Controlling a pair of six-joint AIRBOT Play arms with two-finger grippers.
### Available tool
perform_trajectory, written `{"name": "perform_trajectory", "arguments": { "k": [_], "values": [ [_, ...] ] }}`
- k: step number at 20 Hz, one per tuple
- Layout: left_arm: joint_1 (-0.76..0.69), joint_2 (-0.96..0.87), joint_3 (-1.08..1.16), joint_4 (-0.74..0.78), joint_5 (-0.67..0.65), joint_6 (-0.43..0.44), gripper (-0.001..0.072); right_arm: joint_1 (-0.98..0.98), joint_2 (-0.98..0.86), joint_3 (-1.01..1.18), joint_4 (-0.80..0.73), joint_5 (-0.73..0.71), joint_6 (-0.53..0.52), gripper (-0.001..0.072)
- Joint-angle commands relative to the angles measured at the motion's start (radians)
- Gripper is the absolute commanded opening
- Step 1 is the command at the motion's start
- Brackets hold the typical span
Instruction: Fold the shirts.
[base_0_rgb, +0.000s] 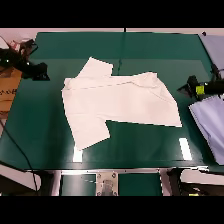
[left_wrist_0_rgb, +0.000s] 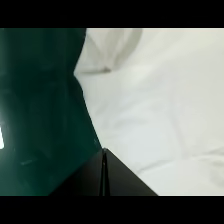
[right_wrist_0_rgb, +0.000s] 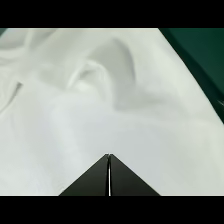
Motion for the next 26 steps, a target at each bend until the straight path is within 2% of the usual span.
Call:
{"name": "perform_trajectory", "arguments": {
  "k": [1,2,3,4,5,6,7,8,9,10,16,17,18,19,22,26],
  "values": [
    [0.006,0.221,-0.394,-0.013,0.125,0.013,0.0024,-0.145,0.252,-0.348,-0.013,-0.042,0.001,0.0016],
    [0.006,0.292,-0.515,-0.034,0.182,0.009,0.0024,-0.183,0.308,-0.427,-0.012,-0.043,0.003,0.0017],
    [0.006,0.356,-0.63,-0.049,0.243,0.009,0.0025,-0.211,0.354,-0.498,-0.011,-0.044,0.005,0.0049],
    [0.006,0.399,-0.718,-0.06,0.301,0.006,0.0027,-0.223,0.377,-0.547,-0.01,-0.045,0.005,0.0147],
    [0.005,0.423,-0.791,-0.076,0.364,0.006,0.0115,-0.224,0.383,-0.58,-0.01,-0.044,0.005,0.0229],
    [0.005,0.427,-0.844,-0.114,0.411,0.006,0.0408,-0.223,0.381,-0.6,-0.011,-0.044,0.001,0.0234],
    [0.005,0.424,-0.889,-0.154,0.454,0.014,0.042,-0.223,0.381,-0.616,-0.011,-0.045,0.001,0.0235],
    [0.001,0.423,-0.936,-0.186,0.507,0.018,0.0421,-0.223,0.38,-0.626,-0.011,-0.046,0.001,0.0271],
    [-0.006,0.423,-0.973,-0.209,0.559,0.019,0.0421,-0.223,0.38,-0.636,-0.012,-0.052,0.001,0.034],
    [-0.014,0.423,-1.001,-0.238,0.602,0.031,0.0421,-0.223,0.38,-0.643,-0.011,-0.056,0.001,0.0364],
    [-0.124,0.341,-1.042,-0.376,0.693,0.092,0.042,-0.223,0.38,-0.667,-0.009,-0.11,0.002,0.0364],
    [-0.136,0.324,-1.038,-0.394,0.699,0.104,0.0418,-0.223,0.38,-0.669,-0.009,-0.109,0.002,0.0396],
    [-0.135,0.32,-1.029,-0.395,0.699,0.108,0.0247,-0.223,0.38,-0.669,-0.009,-0.103,0.002,0.0492],
    [-0.124,0.32,-1.015,-0.387,0.689,0.12,0.0041,-0.223,0.38,-0.669,-0.009,-0.096,0.002,0.0519],
    [-0.064,0.32,-0.958,-0.32,0.574,0.122,0.0025,-0.223,0.38,-0.685,-0.011,-0.085,0.01,0.0518],
    [-0.032,0.32,-0.946,-0.29,0.525,0.124,0.0025,-0.188,0.359,-0.751,0.061,-0.299,0.008,0.0518]
  ]
}}
